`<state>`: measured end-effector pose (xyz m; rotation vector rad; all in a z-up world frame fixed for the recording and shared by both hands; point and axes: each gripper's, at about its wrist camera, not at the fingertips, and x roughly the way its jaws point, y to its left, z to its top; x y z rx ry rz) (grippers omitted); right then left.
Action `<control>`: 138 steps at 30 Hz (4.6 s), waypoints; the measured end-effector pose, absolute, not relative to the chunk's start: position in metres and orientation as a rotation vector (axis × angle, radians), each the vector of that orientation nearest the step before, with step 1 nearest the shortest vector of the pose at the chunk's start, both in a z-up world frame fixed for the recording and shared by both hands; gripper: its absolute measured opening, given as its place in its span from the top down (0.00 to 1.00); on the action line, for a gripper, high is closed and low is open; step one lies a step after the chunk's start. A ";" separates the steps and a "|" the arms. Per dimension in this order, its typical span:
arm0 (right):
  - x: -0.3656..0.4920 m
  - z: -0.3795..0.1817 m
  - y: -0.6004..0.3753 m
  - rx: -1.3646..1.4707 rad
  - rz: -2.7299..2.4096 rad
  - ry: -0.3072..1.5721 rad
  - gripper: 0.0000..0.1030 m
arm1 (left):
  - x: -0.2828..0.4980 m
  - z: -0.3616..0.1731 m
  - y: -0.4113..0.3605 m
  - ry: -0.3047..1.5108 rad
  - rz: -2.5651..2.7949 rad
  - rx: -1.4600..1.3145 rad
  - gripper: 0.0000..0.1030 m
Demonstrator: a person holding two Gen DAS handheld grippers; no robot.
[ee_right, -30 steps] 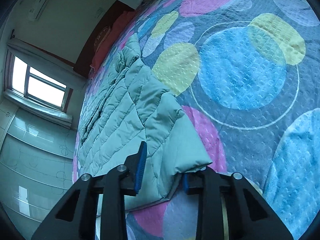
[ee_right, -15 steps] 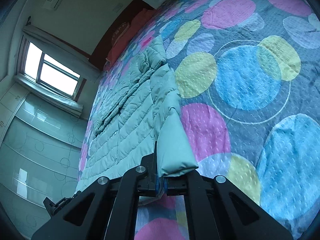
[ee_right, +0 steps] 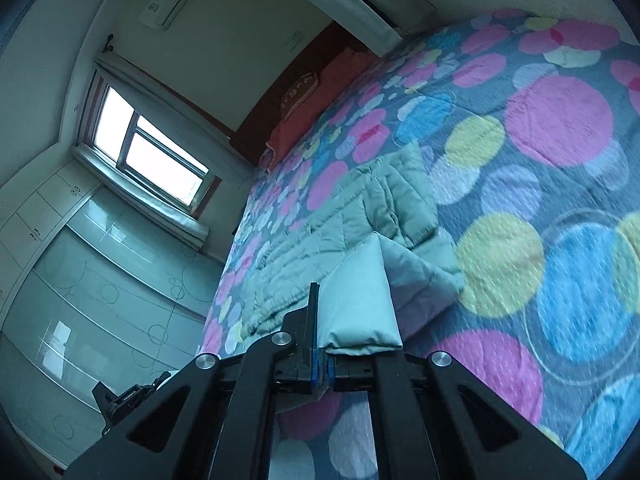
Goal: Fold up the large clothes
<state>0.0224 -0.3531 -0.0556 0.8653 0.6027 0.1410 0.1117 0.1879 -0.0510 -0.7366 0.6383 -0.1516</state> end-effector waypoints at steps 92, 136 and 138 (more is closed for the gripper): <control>0.379 -0.160 -0.311 0.198 -0.152 0.970 0.53 | 0.451 -0.161 0.069 0.945 0.061 -0.073 0.47; 0.171 -0.159 -0.348 0.764 -0.174 0.877 0.44 | 0.241 -0.165 0.149 0.950 0.092 -0.544 0.28; 0.168 -0.161 -0.350 0.786 -0.174 0.873 0.44 | 0.236 -0.162 0.150 0.957 0.067 -0.604 0.28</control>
